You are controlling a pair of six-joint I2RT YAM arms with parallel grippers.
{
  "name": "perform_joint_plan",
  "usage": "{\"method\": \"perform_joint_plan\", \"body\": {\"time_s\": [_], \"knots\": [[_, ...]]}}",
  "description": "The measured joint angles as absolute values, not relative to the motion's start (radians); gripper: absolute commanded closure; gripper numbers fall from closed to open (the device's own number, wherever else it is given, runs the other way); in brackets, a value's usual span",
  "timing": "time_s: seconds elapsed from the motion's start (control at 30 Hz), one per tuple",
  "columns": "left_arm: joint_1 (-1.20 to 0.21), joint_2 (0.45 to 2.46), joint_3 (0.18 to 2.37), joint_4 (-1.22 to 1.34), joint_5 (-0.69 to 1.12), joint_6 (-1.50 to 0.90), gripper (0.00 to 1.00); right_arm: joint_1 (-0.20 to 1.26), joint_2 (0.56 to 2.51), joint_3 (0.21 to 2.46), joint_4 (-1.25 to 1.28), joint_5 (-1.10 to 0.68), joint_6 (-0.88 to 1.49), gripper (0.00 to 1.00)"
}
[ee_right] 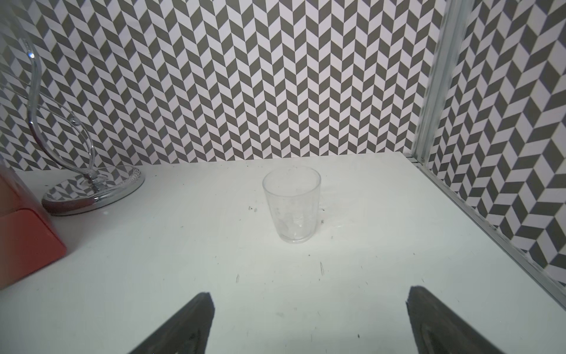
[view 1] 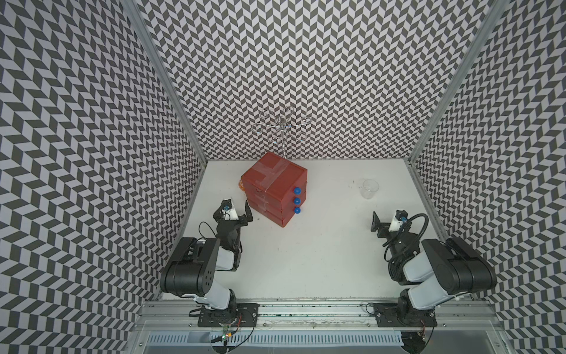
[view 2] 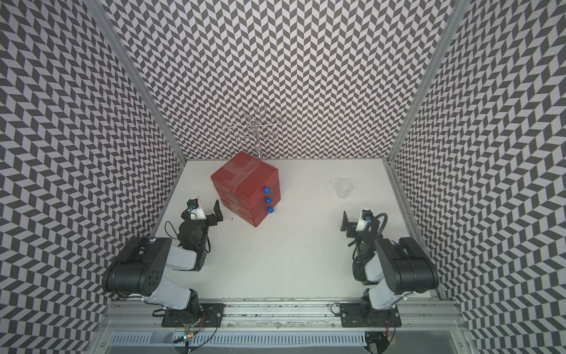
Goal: Place the fruit knives into the drawer by color
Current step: Reset both arms
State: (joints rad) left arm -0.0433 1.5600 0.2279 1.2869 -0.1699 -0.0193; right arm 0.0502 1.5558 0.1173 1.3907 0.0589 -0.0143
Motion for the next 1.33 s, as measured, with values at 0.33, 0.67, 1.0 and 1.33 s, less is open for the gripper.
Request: {"method": "perform_joint_plan", "body": {"time_s": [0.33,0.67,1.0,1.33], "knots": [[-0.043,1.560,0.228,1.284,-0.170,-0.020,0.00,0.030,1.555,0.240,1.275,0.055,0.001,0.01],[-0.043,1.560,0.228,1.284,-0.170,-0.020,0.00,0.030,1.557,0.240,1.271,0.055,0.001,0.01],[-0.043,1.560,0.228,1.284,-0.170,-0.020,0.00,0.030,1.558,0.240,1.272,0.055,0.001,0.00],[-0.043,1.560,0.229,1.281,-0.170,-0.020,0.00,0.030,1.558,0.240,1.272,0.055,0.001,0.01]]}}
